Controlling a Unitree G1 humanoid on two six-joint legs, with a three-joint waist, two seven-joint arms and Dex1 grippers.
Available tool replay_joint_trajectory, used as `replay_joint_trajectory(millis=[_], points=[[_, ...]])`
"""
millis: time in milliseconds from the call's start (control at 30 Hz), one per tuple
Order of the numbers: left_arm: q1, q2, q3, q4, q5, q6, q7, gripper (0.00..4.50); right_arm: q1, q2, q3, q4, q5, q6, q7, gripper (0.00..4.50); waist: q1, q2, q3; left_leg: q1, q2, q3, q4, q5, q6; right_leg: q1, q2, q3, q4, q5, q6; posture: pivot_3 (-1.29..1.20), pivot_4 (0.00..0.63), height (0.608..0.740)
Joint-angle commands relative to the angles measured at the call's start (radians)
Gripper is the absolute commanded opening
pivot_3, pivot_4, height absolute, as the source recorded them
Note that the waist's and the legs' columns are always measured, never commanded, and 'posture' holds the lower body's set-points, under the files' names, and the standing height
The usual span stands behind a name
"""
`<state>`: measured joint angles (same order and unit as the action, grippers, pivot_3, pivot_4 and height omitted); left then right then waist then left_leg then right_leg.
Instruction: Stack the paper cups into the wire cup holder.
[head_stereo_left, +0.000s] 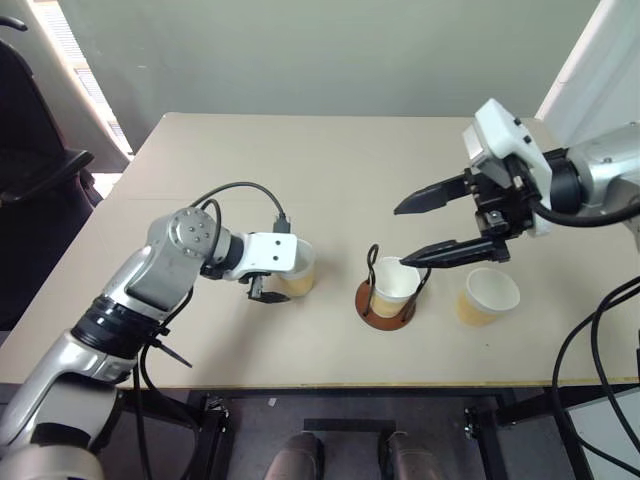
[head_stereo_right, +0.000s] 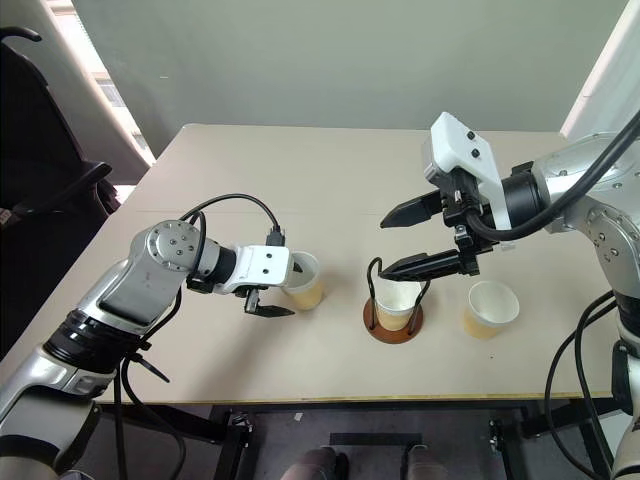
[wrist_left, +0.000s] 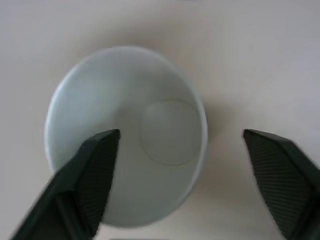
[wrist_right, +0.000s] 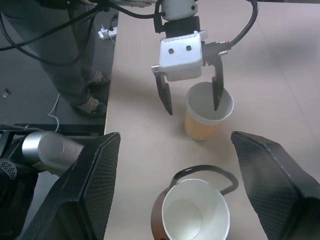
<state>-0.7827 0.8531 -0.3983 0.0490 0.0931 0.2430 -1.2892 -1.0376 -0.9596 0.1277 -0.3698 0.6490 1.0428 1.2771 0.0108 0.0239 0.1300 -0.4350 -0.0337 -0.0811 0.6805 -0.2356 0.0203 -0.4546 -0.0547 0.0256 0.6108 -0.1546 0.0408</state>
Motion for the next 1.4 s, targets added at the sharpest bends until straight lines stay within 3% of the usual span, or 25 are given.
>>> replay_joint_trajectory(millis=[33, 267, 300, 667, 1033, 1400], points=[[-0.041, -0.022, 0.016, 0.044, 0.006, -0.08, -0.007, 2.8, 0.006, -0.017, -0.05, -0.019, 0.017, -0.023, -0.011, 3.69, 0.0, 0.0, 0.0, 0.0, 0.0, 0.0, 0.0, 0.0, 0.0, 0.0, 0.0, 0.0, 0.0, 0.0, 0.0, 0.0, 0.15, 0.74], [-0.097, -0.06, 0.038, 0.084, -0.018, -0.106, -0.047, 0.19, 0.054, -0.039, -0.07, -0.007, 0.025, -0.037, -0.023, 3.69, 0.001, 0.0, 0.0, -0.001, 0.0, 0.0, 0.001, 0.0, 0.0, 0.0, 0.0, 0.0, 0.0, 0.001, 0.002, 0.0, 0.15, 0.74], [-0.1, -0.06, 0.042, 0.081, -0.026, -0.102, -0.057, 0.06, 0.059, -0.041, -0.075, -0.007, 0.029, -0.036, -0.027, 3.69, 0.001, 0.0, 0.0, -0.001, 0.0, 0.0, 0.001, 0.0, 0.0, 0.0, 0.0, 0.0, 0.0, 0.001, 0.002, 0.0, 0.15, 0.74], [-0.166, -0.052, 0.094, -0.051, -0.177, 0.058, -0.188, 0.06, 0.143, -0.066, -0.156, -0.009, 0.054, -0.043, -0.061, 3.69, 0.001, 0.0, 0.0, -0.001, 0.0, 0.001, 0.001, 0.0, 0.001, 0.0, 0.0, 0.0, -0.001, 0.002, 0.003, 0.0, 0.15, 0.74], [-0.357, -0.059, 0.17, -0.138, -0.417, 0.281, -0.299, 0.06, 0.268, -0.134, -0.29, -0.035, 0.097, -0.044, -0.095, 3.69, 0.003, 0.0, 0.0, -0.001, 0.0, 0.002, 0.001, -0.001, 0.002, 0.001, -0.001, 0.001, -0.001, 0.003, 0.006, 0.0, 0.15, 0.74], [-0.48, -0.151, 0.129, -0.037, -0.462, 0.237, -0.322, 0.06, 0.46, -0.267, -0.488, -0.111, 0.202, -0.012, -0.083, 3.69, 0.007, 0.0, 0.0, -0.001, 0.0, 0.004, 0.002, -0.001, 0.004, 0.003, -0.001, 0.001, -0.003, 0.006, 0.014, 0.0, 0.15, 0.74]])
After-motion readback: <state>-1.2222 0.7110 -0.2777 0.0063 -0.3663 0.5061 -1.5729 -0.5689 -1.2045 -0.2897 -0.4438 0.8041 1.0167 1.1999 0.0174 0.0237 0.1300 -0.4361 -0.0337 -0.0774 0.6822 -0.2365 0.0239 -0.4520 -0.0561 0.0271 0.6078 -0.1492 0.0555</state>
